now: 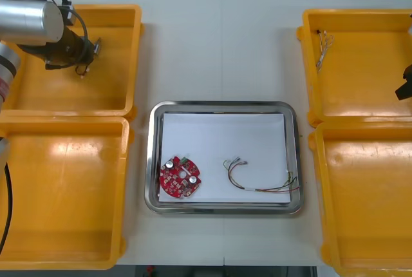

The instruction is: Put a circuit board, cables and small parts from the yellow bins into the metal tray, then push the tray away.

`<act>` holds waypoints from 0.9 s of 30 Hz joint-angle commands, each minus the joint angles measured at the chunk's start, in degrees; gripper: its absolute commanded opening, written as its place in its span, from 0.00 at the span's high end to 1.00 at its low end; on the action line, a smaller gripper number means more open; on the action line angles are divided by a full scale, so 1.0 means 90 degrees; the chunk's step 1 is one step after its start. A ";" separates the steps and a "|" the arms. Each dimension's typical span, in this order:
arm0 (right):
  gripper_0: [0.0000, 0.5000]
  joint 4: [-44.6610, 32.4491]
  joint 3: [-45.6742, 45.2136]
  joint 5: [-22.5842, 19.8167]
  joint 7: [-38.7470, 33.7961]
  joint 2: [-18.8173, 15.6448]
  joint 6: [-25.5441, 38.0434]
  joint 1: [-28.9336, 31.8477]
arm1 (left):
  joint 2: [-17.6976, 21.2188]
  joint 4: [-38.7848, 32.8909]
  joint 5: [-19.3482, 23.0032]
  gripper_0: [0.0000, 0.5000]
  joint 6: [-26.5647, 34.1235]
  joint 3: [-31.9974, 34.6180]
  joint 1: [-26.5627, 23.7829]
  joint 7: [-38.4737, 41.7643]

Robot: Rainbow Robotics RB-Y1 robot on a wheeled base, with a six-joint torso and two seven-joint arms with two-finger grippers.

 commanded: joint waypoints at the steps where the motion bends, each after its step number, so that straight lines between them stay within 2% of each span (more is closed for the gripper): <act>1: 0.00 0.0144 -0.0208 0.0164 -0.0195 -0.0213 0.0017 -0.0238 | 0.0288 -0.0442 0.0129 1.00 0.0473 0.0001 -0.0298 -0.0681; 8: 0.00 0.0212 -0.0208 0.0555 -0.0332 -0.0106 0.0017 -0.0384 | 0.0434 -0.0804 0.0227 1.00 0.1049 0.0216 -0.0289 -0.0690; 15: 0.00 0.0661 -0.0208 0.0916 -0.0518 0.0245 -0.0086 -0.0833 | 0.0600 -0.1233 0.0305 1.00 0.1645 0.0333 -0.0289 -0.0661; 27: 0.00 0.1491 -0.0208 0.1092 -0.0674 0.0617 -0.0428 -0.1458 | 0.0737 -0.1888 0.0354 1.00 0.2670 0.0402 -0.0279 -0.0466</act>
